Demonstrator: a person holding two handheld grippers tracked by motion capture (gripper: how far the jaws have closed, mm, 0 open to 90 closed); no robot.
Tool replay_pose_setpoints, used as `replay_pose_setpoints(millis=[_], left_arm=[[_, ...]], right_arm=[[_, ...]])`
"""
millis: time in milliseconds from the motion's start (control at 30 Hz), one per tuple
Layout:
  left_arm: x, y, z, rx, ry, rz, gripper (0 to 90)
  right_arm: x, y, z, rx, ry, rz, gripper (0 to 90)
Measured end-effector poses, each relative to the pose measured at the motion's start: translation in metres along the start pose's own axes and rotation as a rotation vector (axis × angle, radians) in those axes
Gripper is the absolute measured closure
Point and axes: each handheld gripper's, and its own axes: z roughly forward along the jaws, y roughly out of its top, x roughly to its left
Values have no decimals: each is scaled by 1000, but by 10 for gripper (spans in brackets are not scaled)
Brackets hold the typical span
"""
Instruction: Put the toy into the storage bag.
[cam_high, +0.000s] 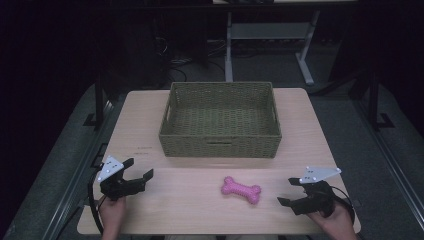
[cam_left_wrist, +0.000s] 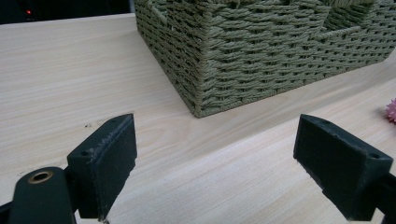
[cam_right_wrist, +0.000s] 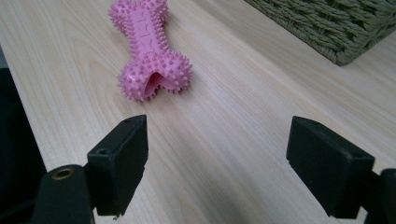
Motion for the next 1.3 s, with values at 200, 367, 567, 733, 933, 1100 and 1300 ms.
replay_pose_setpoints(millis=[200, 367, 567, 733, 933, 1100, 1300], left_arm=[[-1, 0, 0, 1, 2, 4, 128], [-1, 0, 0, 4, -1, 5, 128], [-1, 0, -1, -1, 0, 1, 128], [0, 0, 0, 3, 1, -1, 128], [0, 0, 0, 2, 1, 3, 128], [0, 0, 1, 2, -5, 5, 128], [-1, 1, 0, 1, -3, 4, 128]], right_arm=[[3, 10, 2, 7, 7, -25, 203], [5, 15, 5, 25, 17, -45, 204], [8, 20, 6, 33, 30, -52, 204], [11, 28, 11, 45, 45, -76, 204], [19, 39, 18, 77, 72, -117, 208], [23, 48, 24, 87, 94, -134, 210], [28, 62, 32, 114, 113, -173, 213]])
